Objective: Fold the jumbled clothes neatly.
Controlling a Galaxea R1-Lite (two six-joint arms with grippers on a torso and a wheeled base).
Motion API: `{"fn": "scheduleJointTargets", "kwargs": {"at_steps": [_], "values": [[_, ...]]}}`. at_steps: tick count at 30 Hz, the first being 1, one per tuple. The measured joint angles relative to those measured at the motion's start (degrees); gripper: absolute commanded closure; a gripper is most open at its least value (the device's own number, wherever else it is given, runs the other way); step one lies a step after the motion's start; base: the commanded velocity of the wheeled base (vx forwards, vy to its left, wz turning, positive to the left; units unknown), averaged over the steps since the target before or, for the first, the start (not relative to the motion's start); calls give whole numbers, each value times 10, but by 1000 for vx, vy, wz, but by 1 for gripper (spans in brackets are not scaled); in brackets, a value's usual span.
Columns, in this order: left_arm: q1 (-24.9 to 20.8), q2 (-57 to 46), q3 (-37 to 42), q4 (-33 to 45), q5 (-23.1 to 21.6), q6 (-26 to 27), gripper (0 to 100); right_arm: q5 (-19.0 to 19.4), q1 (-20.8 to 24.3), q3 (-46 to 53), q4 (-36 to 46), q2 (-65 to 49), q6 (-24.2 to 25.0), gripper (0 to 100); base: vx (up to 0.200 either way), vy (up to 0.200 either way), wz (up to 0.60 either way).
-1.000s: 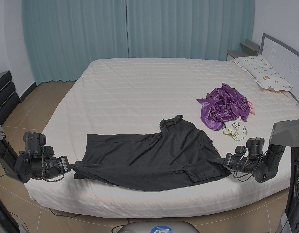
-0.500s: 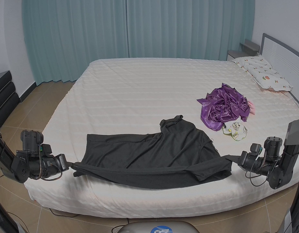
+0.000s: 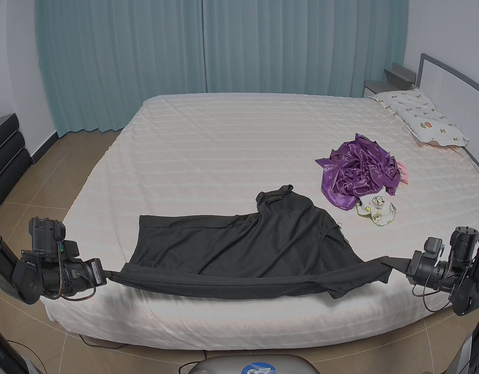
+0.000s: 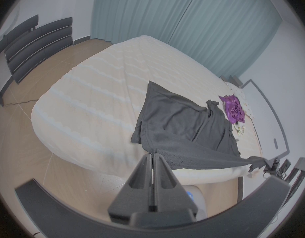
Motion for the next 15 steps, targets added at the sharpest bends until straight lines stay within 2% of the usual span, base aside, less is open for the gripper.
{"fn": "scheduleJointTargets", "kwargs": {"at_steps": [10,15], "values": [[5,1,59,-4,25,70,100,6,-3,35,0,-31,-6,100,0,0,0],[3,2,83,-4,43,79,100,6,-3,40,0,-34,-20,100,0,0,0]]}}
